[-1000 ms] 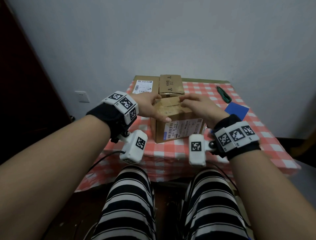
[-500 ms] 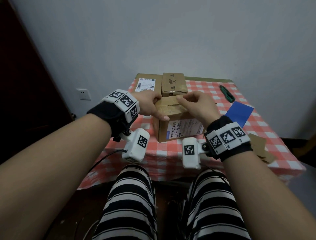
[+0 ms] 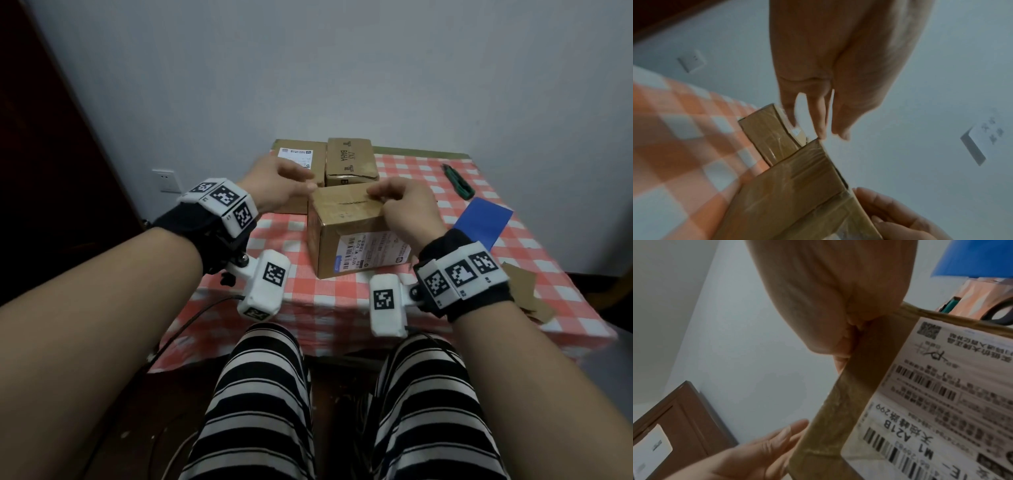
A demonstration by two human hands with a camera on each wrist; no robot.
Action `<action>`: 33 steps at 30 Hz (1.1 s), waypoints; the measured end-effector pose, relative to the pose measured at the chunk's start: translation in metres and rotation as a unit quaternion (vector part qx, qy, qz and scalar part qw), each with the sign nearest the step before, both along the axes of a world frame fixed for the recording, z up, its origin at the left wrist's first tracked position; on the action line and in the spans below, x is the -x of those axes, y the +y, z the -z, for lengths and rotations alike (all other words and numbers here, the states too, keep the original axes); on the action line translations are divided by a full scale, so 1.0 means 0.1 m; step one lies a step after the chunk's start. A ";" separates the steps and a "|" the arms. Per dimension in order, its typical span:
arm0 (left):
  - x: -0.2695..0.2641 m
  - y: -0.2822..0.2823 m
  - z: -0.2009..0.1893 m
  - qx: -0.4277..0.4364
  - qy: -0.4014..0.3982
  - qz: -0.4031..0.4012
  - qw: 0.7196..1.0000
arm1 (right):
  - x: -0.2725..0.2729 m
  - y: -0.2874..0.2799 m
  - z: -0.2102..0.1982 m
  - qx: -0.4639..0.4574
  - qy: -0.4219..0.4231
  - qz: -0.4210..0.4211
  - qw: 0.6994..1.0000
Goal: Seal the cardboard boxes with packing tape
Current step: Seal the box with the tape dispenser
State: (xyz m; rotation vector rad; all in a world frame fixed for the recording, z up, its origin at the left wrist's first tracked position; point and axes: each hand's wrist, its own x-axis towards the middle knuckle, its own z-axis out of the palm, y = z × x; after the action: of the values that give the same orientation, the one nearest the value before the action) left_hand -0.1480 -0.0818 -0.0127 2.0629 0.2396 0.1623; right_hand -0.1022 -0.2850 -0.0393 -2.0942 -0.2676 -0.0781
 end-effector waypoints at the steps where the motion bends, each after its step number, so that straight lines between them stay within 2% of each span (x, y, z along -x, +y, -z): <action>1: 0.02 0.00 0.03 0.029 -0.016 -0.019 0.999 | -0.01 -0.01 -0.01 -0.002 0.004 -0.004 1.000; 3: 0.07 -0.05 0.07 0.093 -0.014 -0.017 0.995 | 0.00 0.00 -0.03 -0.003 0.013 -0.008 1.000; 6: 0.10 -0.14 0.16 0.197 0.019 0.038 0.979 | -0.01 -0.02 -0.04 -0.005 0.024 -0.008 1.000; 13: 0.10 -0.22 0.29 0.250 0.069 0.079 0.962 | -0.04 -0.03 -0.02 -0.001 0.021 -0.014 1.000; 23: 0.03 -0.05 0.44 0.305 0.039 0.136 0.942 | -0.08 0.00 0.03 -0.004 0.012 -0.011 1.000; 30: 0.01 -0.02 0.47 0.279 0.004 0.151 0.948 | -0.10 0.03 0.06 0.002 0.002 -0.009 1.000; 33: 0.01 0.01 0.50 0.240 -0.011 0.160 0.958 | -0.10 0.03 0.07 0.002 0.000 -0.008 1.000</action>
State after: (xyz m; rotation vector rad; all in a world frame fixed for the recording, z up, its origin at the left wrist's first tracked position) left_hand -0.1488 -0.0808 -0.0628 1.5877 -0.0695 -0.0691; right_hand -0.0924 -0.2825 -0.0459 -2.0955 -0.2860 -0.0687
